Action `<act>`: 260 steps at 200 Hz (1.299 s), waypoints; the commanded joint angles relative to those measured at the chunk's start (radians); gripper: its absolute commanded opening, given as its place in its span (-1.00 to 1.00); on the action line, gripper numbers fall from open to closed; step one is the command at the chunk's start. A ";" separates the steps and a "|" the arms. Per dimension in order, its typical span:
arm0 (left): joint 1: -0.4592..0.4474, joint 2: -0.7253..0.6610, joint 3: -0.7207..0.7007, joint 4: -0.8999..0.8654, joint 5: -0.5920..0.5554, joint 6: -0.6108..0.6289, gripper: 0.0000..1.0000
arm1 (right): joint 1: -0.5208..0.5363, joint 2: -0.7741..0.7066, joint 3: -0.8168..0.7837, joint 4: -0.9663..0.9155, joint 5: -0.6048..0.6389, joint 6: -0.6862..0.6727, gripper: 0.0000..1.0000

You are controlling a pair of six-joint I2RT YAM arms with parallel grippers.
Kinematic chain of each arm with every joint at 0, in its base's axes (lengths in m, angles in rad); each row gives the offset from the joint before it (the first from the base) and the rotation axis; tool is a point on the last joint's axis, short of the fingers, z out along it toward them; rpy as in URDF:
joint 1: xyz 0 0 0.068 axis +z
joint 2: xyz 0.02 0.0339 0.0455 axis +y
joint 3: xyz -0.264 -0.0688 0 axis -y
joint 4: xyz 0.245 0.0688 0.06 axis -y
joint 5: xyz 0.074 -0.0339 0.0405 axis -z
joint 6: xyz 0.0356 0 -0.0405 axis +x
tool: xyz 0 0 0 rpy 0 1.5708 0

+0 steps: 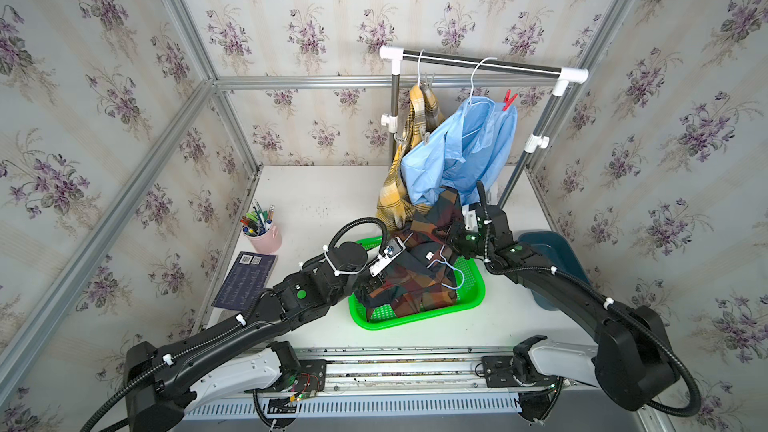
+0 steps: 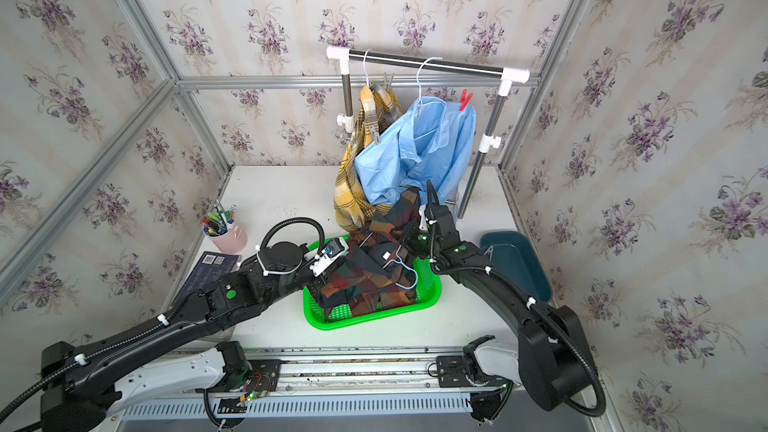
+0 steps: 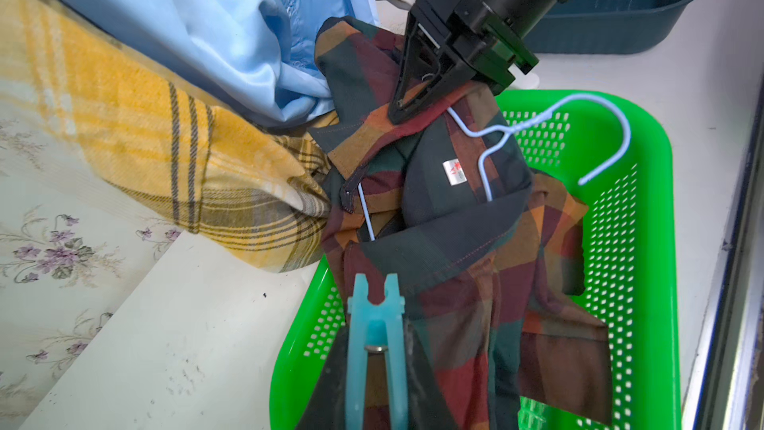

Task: Remove the clothespins securing long-sleeve shirts to the hanger
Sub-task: Place the hanger in the bin, then place the clamp in the storage box.

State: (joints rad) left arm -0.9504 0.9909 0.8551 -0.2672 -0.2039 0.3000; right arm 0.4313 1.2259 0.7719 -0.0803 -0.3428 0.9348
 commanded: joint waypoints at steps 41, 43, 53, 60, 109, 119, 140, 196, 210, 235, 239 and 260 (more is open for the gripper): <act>0.014 0.047 0.032 0.115 0.076 -0.080 -0.80 | -0.013 -0.058 0.115 -0.341 0.290 -0.212 0.73; 0.016 0.047 0.032 0.119 0.079 -0.082 -0.80 | -0.013 -0.059 0.120 -0.351 0.299 -0.217 0.74; 0.024 0.051 0.032 0.136 0.096 -0.095 -0.80 | -0.013 -0.063 0.140 -0.395 0.352 -0.245 0.74; 0.028 0.053 0.032 0.146 0.110 -0.103 -0.80 | -0.013 -0.069 0.160 -0.422 0.380 -0.265 0.72; 0.060 0.108 0.033 0.264 0.192 -0.150 -0.78 | -0.012 -0.093 0.301 -0.358 0.062 -0.366 0.59; 0.063 0.123 0.032 0.291 0.200 -0.163 -0.77 | -0.012 -0.081 0.302 -0.296 -0.073 -0.338 0.60; 0.068 0.140 0.027 0.346 0.203 -0.192 -0.78 | -0.013 -0.058 0.249 -0.095 -0.338 -0.213 0.62; 0.081 0.162 0.010 0.453 0.190 -0.231 -0.77 | -0.002 -0.032 0.099 0.242 -0.567 0.023 0.50; 0.081 0.171 0.010 0.470 0.186 -0.235 -0.77 | 0.010 -0.030 0.085 0.299 -0.579 0.061 0.47; 0.080 0.187 0.010 0.495 0.192 -0.244 -0.78 | 0.023 -0.025 0.052 0.395 -0.594 0.134 0.41; 0.081 0.189 0.010 0.499 0.195 -0.246 -0.78 | 0.023 -0.024 0.047 0.407 -0.595 0.141 0.40; 0.080 0.199 0.010 0.504 0.204 -0.253 -0.78 | 0.023 -0.021 0.025 0.497 -0.608 0.202 0.31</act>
State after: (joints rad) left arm -0.8711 1.1820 0.8665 0.1799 -0.0139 0.0769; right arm 0.4522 1.1995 0.8120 0.2394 -0.9100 1.0267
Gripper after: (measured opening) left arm 0.176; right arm 0.681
